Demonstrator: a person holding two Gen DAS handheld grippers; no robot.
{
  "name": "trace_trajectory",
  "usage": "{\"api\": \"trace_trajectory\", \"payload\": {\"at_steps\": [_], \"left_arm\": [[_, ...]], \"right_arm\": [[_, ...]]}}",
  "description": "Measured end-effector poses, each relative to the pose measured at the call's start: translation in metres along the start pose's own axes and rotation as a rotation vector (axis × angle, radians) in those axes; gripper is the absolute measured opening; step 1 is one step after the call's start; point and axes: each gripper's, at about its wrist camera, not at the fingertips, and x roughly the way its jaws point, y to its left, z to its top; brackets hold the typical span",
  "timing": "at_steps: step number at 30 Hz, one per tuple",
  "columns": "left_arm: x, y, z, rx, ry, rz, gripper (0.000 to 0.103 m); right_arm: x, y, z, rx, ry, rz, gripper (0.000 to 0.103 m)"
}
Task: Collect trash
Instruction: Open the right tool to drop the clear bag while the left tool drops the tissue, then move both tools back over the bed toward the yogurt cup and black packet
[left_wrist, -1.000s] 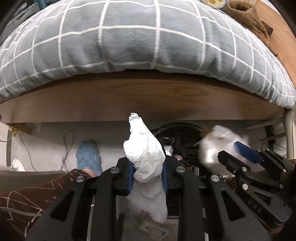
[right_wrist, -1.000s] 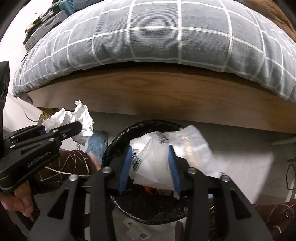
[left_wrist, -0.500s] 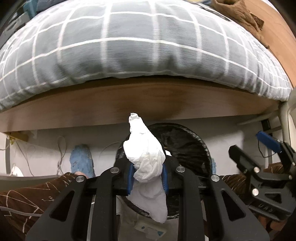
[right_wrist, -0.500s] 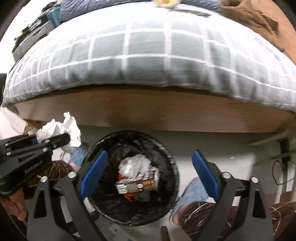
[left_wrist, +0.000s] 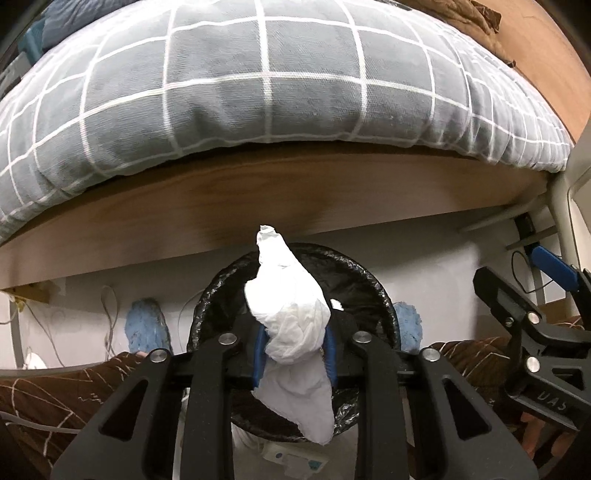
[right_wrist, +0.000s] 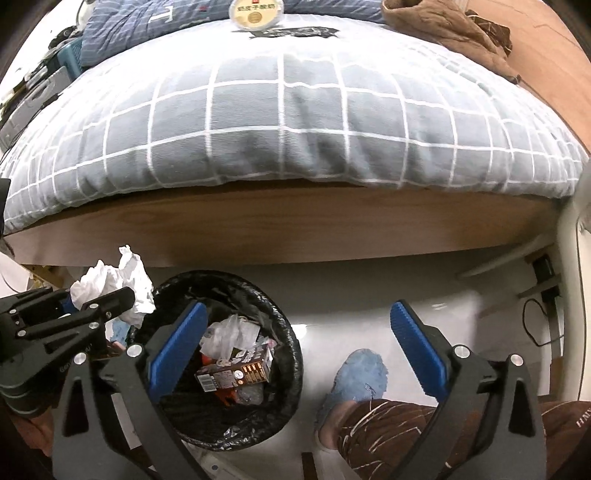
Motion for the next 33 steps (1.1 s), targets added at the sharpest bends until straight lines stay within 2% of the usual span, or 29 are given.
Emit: {"api": "trace_trajectory", "payload": {"at_steps": [1,3,10,18,33], "left_arm": [[0.001,-0.002,0.000,0.004,0.001,0.003,0.036],[0.002,-0.005,-0.001,0.016,-0.007,0.017,0.053],[0.002,-0.008,-0.001,0.029,-0.015,0.036,0.072],[-0.023,0.000,0.003,0.018,-0.090,0.073,0.095],[-0.093,0.019,0.014,-0.007,-0.271,0.117,0.097]], "right_arm": [[0.001,-0.002,0.000,0.002,0.002,-0.001,0.095],[0.002,0.001,0.001,0.007,0.003,0.001,0.095],[0.002,0.007,0.001,-0.005,-0.003,-0.005,0.095],[-0.014,0.008,0.009,-0.004,-0.054,-0.016,0.095],[-0.074,0.022,0.032,-0.034,-0.223,-0.012,0.095]]}}
